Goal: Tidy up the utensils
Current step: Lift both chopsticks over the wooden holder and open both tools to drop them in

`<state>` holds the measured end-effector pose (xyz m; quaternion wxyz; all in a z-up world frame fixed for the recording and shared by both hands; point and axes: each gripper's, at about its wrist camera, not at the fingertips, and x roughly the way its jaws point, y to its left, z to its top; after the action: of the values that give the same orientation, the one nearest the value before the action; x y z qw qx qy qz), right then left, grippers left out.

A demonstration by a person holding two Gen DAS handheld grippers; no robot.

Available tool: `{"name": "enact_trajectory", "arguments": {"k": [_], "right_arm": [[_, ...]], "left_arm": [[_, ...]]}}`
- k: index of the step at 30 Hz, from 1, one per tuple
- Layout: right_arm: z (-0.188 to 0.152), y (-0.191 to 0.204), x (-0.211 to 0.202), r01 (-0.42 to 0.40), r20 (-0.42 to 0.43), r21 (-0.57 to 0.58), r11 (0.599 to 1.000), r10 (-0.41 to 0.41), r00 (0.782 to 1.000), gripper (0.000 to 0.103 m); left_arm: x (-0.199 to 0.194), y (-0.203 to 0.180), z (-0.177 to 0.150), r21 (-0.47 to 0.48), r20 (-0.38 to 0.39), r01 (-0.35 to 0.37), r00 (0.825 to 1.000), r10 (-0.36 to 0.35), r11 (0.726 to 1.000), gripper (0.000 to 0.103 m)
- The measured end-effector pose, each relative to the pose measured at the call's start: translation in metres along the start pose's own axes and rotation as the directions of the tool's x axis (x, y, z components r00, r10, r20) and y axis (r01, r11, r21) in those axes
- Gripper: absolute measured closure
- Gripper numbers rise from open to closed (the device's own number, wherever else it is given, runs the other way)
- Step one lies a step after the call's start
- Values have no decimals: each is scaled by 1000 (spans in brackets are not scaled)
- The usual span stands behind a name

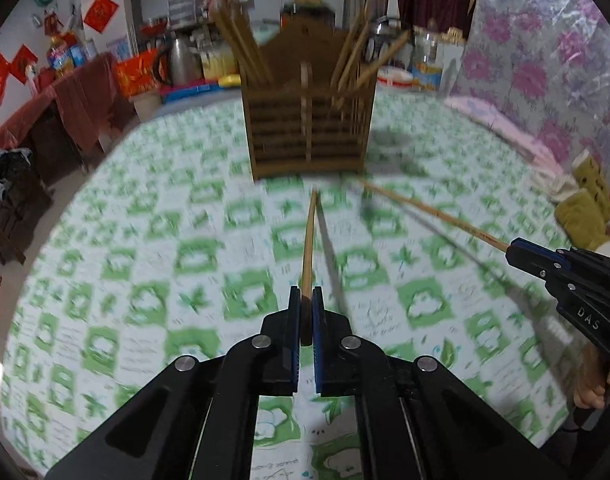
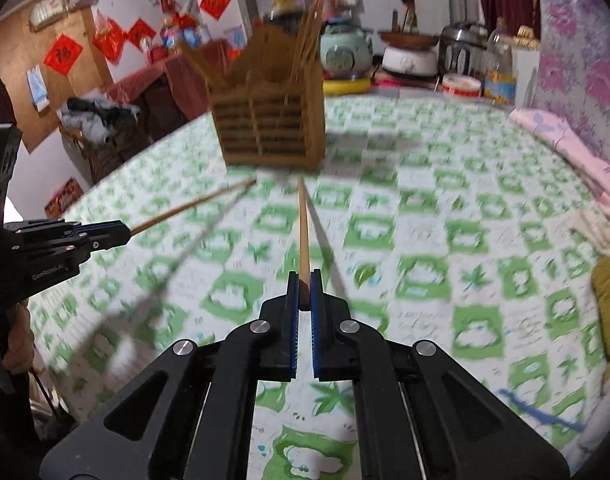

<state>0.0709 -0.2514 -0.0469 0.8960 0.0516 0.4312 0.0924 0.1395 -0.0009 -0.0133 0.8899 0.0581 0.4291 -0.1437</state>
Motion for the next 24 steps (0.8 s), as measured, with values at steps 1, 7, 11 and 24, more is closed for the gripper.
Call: {"name": "enact_trajectory", "arguments": {"k": [1, 7, 11, 24], "right_arm": [[3, 0, -5, 1, 16, 1, 1000, -1, 1000, 97], [36, 1, -38, -5, 132, 3, 1000, 5, 991, 97], [54, 4, -53, -30, 189, 3, 1000, 29, 982, 97], [95, 10, -53, -56, 251, 8, 998, 52, 967, 97]], "left_arm": [[-5, -1, 4, 1, 14, -1, 1000, 1, 1000, 97], [-34, -2, 35, -2, 93, -1, 996, 2, 1000, 97], [-50, -6, 53, 2, 139, 11, 990, -12, 1000, 97], [-47, -3, 92, -1, 157, 31, 987, -30, 1000, 97]]}}
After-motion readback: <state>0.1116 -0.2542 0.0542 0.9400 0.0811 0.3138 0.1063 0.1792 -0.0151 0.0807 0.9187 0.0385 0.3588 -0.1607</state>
